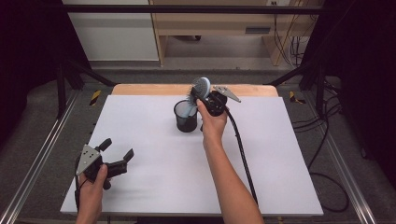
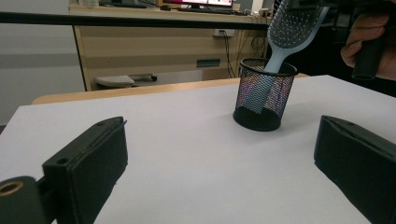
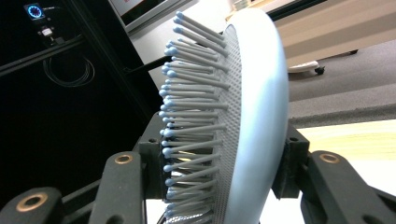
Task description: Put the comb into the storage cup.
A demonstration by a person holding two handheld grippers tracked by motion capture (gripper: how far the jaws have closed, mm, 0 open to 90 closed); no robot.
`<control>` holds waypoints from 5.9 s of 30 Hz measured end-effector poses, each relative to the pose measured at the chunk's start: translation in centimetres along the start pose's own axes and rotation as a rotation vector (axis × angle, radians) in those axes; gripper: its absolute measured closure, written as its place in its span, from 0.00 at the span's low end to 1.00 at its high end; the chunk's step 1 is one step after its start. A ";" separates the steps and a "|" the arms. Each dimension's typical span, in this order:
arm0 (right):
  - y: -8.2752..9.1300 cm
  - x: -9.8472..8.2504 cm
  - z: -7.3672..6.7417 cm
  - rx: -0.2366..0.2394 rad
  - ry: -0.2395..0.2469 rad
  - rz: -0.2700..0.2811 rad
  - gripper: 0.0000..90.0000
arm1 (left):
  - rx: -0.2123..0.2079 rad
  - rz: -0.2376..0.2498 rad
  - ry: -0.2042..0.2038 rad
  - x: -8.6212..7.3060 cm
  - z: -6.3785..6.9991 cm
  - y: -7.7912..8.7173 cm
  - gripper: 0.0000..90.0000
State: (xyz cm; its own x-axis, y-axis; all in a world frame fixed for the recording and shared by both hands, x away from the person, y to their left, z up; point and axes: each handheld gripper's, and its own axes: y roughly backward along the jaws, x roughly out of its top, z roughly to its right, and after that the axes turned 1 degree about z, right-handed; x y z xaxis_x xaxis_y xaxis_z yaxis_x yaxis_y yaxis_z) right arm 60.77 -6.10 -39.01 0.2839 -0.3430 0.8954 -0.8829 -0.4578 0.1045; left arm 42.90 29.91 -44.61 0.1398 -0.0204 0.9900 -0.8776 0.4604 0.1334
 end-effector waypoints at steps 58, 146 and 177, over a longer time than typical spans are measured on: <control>0.1 -0.6 1.8 -0.018 -0.064 -0.039 0.51 | -0.014 -0.008 -0.001 -0.1 0.2 -0.2 0.03; 6.1 2.7 0.1 -0.003 0.298 -0.087 0.03 | -0.017 -0.010 -0.006 0.0 0.1 -0.1 0.03; 14.2 6.2 4.8 -0.004 0.384 0.042 0.06 | 0.011 0.018 0.010 0.4 -0.6 1.1 0.02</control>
State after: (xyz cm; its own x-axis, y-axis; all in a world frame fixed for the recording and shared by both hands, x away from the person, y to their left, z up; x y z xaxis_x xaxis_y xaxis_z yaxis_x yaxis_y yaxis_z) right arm 51.80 -18.61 -34.07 0.0869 -0.0287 0.9958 -0.8924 -0.4465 0.0650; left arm 42.29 30.93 -44.06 0.1283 -0.0032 0.9917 -0.8850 0.4508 0.1160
